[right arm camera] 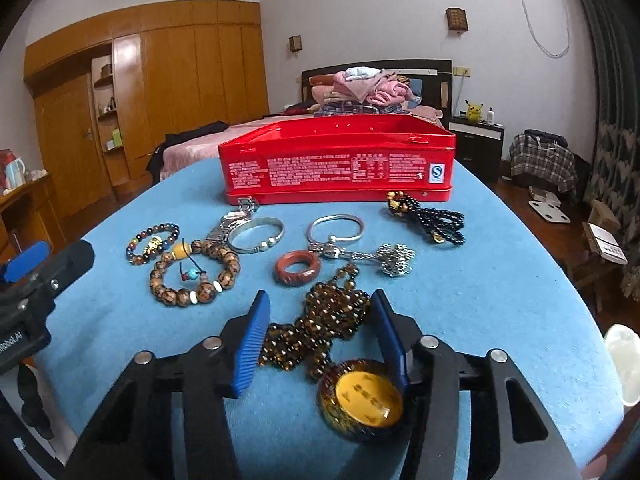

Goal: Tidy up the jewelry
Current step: 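Grasp the brown bead cross pendant with the right gripper, then grasp the brown wooden bead bracelet with the left gripper while the right gripper holds the pendant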

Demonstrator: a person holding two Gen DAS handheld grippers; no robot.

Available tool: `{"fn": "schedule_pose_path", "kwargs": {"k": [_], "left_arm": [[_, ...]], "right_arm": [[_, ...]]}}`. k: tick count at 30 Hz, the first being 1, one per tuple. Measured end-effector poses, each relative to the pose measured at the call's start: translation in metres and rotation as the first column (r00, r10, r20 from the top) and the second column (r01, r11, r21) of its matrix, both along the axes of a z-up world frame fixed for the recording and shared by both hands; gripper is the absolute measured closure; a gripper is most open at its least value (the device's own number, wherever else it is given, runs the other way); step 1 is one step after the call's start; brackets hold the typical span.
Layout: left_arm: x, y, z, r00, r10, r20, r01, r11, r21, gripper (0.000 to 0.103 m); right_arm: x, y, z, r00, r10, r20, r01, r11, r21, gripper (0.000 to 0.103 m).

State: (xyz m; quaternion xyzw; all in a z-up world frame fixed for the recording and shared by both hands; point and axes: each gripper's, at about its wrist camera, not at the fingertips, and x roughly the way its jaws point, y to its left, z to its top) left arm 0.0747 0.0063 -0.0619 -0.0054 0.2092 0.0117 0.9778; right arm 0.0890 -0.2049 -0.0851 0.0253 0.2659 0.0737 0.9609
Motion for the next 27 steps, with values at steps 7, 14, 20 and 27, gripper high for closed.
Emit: {"fn": "schedule_pose_path", "kwargs": {"k": [7,14,20,27], "left_arm": [[0.009,-0.006,-0.005,1.0,-0.007,-0.011,0.006,0.999,-0.049,0.005],[0.021,-0.035,-0.008,0.998,-0.057,-0.04,0.056,0.998,-0.016,0.006],[0.036,-0.068,-0.012,0.987,-0.147,-0.064,0.146,0.989,-0.021,0.035],[0.043,-0.102,-0.024,0.975,-0.195,-0.107,0.199,0.98,0.026,0.048]], "right_arm": [[0.003,0.0,0.002,0.998,0.065,-0.012,-0.064,0.998,0.019,0.067],[0.005,-0.012,0.005,0.999,0.037,-0.019,-0.037,0.999,-0.006,0.082],[0.003,-0.037,0.007,1.0,-0.026,-0.016,0.026,1.0,-0.003,0.082],[0.005,-0.054,0.005,0.999,-0.045,-0.021,0.045,0.999,0.017,0.082]]}}
